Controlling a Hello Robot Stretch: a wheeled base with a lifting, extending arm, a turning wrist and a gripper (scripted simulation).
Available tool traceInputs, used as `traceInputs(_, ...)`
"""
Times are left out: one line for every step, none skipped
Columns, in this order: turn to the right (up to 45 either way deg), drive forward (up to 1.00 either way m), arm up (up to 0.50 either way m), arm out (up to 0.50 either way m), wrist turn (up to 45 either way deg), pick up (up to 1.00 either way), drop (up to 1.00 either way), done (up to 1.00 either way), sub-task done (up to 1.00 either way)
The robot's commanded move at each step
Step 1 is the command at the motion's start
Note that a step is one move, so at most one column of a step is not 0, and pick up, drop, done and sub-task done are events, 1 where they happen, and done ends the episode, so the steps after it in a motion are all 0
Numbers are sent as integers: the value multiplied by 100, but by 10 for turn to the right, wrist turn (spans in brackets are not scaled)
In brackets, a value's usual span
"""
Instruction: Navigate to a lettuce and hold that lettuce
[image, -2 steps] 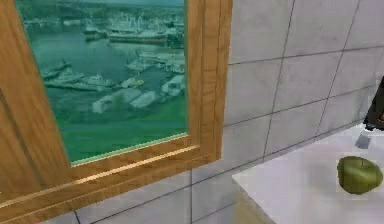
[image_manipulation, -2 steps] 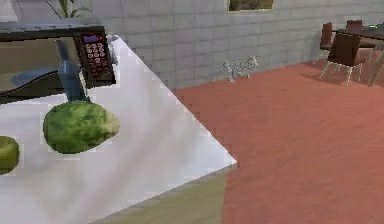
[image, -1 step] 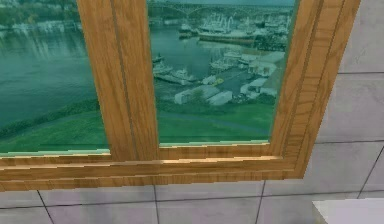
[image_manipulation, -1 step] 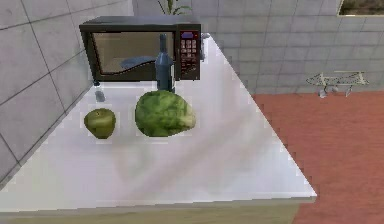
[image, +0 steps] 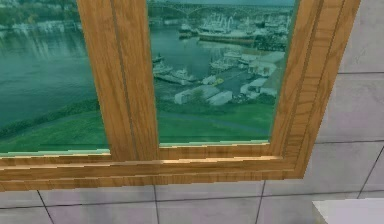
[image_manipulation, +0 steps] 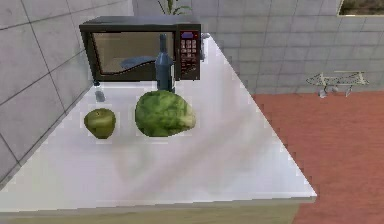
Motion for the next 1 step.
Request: traceInputs(0,0,38,0,0,0,0,0,0)
